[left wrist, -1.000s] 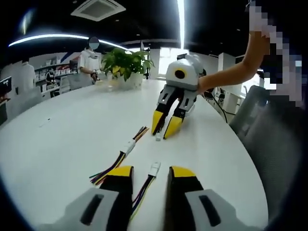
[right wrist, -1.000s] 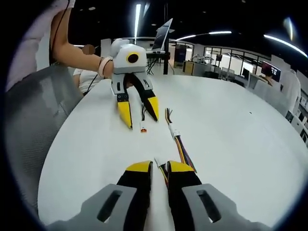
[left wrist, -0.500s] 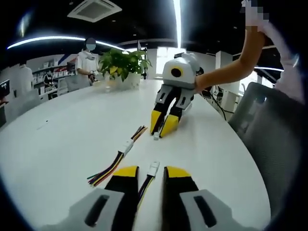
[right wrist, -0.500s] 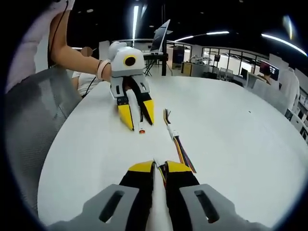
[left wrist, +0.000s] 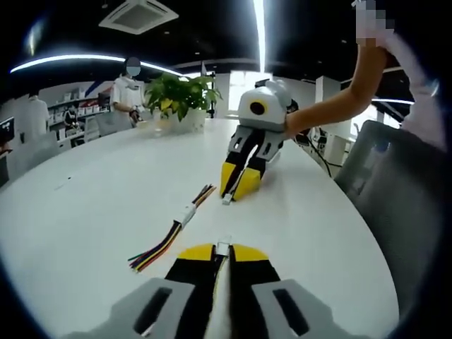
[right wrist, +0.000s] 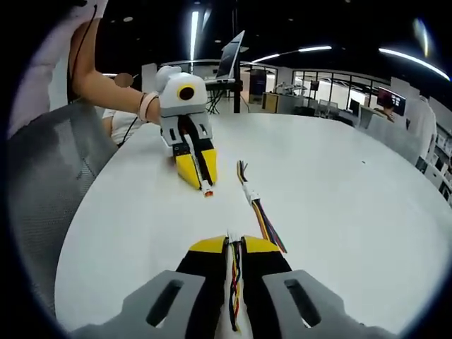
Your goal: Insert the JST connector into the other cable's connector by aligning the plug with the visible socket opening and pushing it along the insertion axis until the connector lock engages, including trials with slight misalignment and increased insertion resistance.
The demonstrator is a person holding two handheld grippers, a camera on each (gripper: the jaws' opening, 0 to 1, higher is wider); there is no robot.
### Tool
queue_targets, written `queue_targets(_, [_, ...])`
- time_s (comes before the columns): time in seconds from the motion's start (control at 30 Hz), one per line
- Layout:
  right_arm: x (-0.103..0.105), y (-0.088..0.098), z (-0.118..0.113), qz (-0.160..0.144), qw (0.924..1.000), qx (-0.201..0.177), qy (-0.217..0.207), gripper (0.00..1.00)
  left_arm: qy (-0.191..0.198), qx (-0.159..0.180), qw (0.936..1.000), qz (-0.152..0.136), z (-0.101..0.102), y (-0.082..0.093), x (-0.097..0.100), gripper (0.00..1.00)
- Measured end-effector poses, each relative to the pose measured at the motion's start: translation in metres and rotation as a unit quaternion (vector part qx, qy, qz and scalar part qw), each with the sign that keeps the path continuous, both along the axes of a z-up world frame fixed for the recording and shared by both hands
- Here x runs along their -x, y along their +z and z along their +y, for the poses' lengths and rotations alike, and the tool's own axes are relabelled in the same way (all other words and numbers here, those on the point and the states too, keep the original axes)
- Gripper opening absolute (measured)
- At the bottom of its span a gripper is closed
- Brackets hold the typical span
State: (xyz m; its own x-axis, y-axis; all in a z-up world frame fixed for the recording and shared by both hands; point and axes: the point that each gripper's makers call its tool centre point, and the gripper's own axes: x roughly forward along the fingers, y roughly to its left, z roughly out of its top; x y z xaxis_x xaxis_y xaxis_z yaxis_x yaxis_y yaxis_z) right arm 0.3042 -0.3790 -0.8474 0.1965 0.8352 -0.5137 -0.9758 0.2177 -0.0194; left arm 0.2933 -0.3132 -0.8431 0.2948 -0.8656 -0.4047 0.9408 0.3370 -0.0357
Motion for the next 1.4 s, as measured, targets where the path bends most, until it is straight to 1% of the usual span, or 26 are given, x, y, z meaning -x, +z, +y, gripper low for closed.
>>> queue_targets(0.1, [0.000,0.000,0.000,0.003,1.0000,0.000,-0.001,0.05,0.008,0.009,0.9998,0.014,0.000,0.000,-0.001,0.00])
queue_targets(0.23, [0.000,0.000,0.000,0.004,1.0000,0.001,-0.003,0.05,0.013,0.012,0.9997,0.019,0.000,0.000,-0.001,0.00])
queue_targets(0.57, [0.002,0.000,0.003,0.013,0.9999,0.002,-0.004,0.05,0.023,0.007,0.9995,0.021,0.000,0.000,-0.005,0.00])
queue_targets(0.77, [0.005,0.002,0.008,0.019,0.9998,-0.003,0.001,0.05,0.027,0.017,0.9991,0.026,0.000,0.006,-0.007,0.00])
queue_targets(0.9, [0.006,0.008,0.015,0.025,0.9996,-0.016,0.004,0.05,0.024,0.020,0.9993,0.023,-0.002,0.010,-0.007,0.00])
queue_targets(1.1, [0.009,0.014,0.025,0.024,0.9993,-0.024,0.015,0.05,0.017,0.020,0.9995,0.020,-0.005,0.014,-0.007,0.00])
queue_targets(1.3, [0.011,0.018,0.032,0.016,0.9991,-0.028,0.026,0.04,-0.003,0.004,0.9999,0.011,-0.009,0.013,-0.003,0.00])
queue_targets(1.37, [0.013,0.018,0.034,0.017,0.9989,-0.029,0.032,0.04,-0.017,-0.014,0.9997,0.011,-0.010,0.008,0.001,0.00])
queue_targets(1.4, [0.014,0.018,0.034,0.019,0.9989,-0.028,0.034,0.04,-0.020,-0.017,0.9996,0.012,-0.011,0.007,0.003,0.00])
